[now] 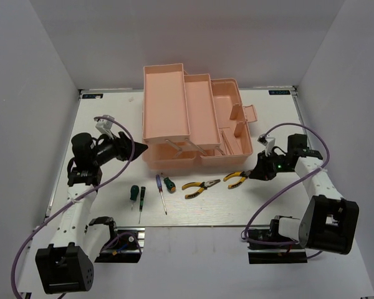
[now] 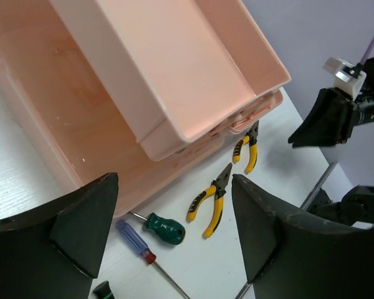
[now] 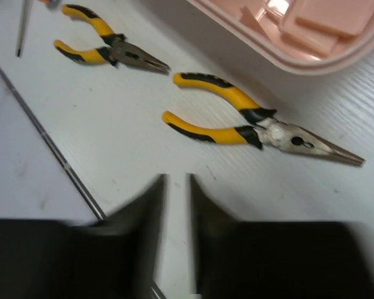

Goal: Sort the tools into containers

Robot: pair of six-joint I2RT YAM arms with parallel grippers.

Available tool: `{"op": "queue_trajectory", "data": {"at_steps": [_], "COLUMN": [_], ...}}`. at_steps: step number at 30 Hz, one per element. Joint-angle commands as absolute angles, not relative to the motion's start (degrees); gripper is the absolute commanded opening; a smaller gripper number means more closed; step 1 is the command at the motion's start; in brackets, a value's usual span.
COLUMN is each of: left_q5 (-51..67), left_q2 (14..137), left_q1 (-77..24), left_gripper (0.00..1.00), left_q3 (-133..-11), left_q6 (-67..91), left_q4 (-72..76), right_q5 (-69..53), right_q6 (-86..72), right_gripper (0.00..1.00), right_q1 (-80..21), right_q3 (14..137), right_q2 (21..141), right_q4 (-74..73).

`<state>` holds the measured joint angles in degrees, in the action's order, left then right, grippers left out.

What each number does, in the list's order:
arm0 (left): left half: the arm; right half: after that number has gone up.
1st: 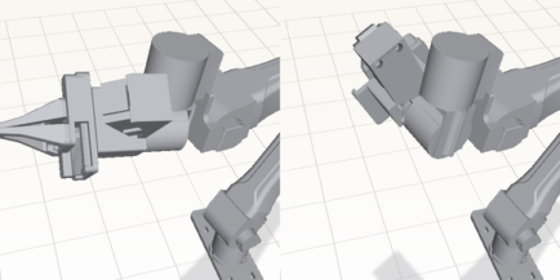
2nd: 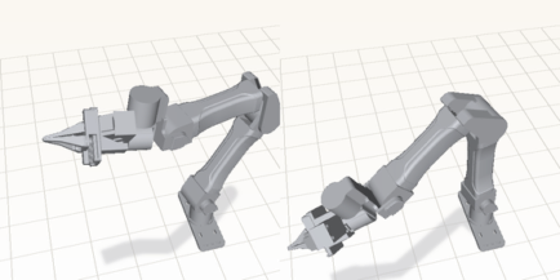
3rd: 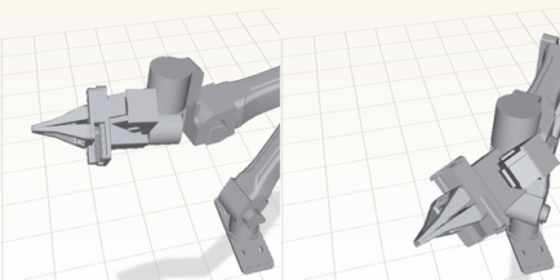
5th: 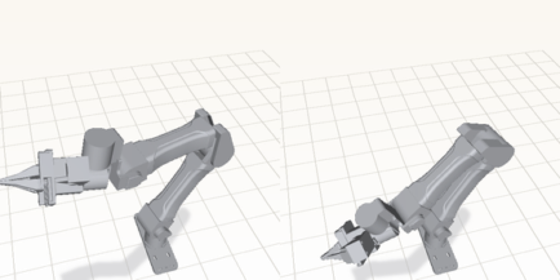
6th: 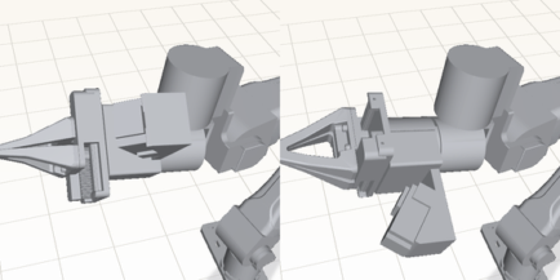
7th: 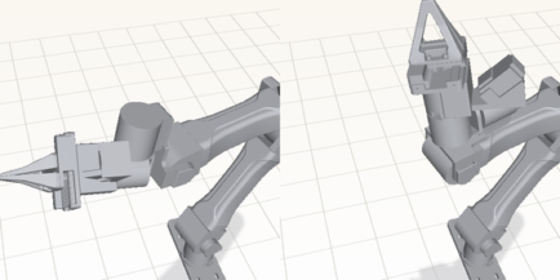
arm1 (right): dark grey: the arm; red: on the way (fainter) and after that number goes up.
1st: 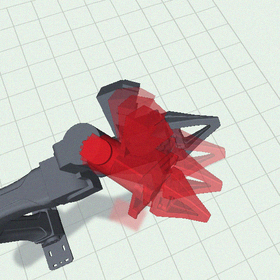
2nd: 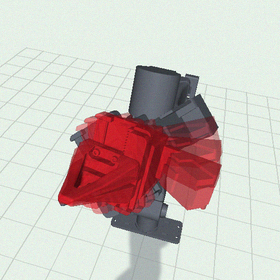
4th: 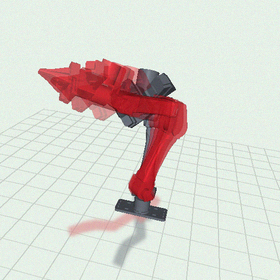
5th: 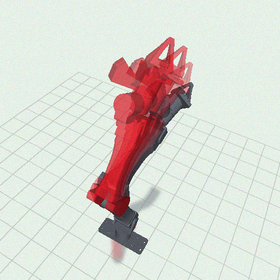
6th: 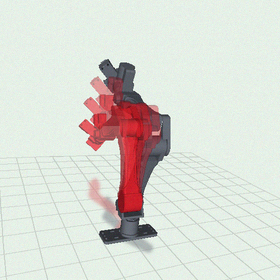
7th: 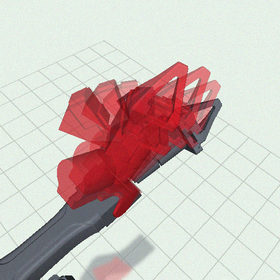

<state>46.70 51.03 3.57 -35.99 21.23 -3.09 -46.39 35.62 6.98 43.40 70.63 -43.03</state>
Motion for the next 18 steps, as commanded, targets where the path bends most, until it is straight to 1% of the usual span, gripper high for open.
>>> {"op": "queue_trajectory", "data": {"at_steps": [1,2,3,7,8,9,12,14,18], "left_q5": [49.7,50.5,50.5,50.5,51.1,51.2,51.2,51.2,51.2], "left_q2": [49.6,49.6,49.6,49.0,49.0,49.0,49.6,49.6,49.6], "left_q1": [3.4,3.4,3.4,3.4,3.4,3.4,3.4,3.4,3.4], "left_gripper": [0.84,0.84,0.84,0.85,0.85,0.85,0.85,0.85,0.85], "left_q3": [-35.9,-35.9,-35.9,-34.8,-34.8,-34.8,-34.8,-34.8,-34.8], "left_q6": [21.4,21.4,21.4,22.0,22.5,22.5,22.5,22.5,22.5], "left_q4": [-0.4,-0.4,-0.4,1.0,1.7,1.7,1.7,1.7,1.7], "right_q5": [-40.0,-38.2,-33.5,-26.8,-25.6,-23.1,-22.8,-23.5,-23.0], "right_q6": [25.7,22.9,21.7,17.6,15.6,14.9,10.5,8.9,2.3], "right_gripper": [0.09,0.0,0.0,0.0,0.02,0.12,0.33,0.38,0.41], "right_q1": [6.7,6.6,6.3,5.5,4.9,4.7,3.5,2.1,-1.5], "right_q3": [43.7,42.5,42.1,38.2,36.3,35.1,32.9,32.2,32.9], "right_q2": [68.6,67.1,66.3,61.2,59.5,58.6,58.6,59.8,64.0], "right_q4": [-39.2,-38.9,-38.5,-35.3,-33.6,-32.0,-29.5,-28.5,-25.2]}}
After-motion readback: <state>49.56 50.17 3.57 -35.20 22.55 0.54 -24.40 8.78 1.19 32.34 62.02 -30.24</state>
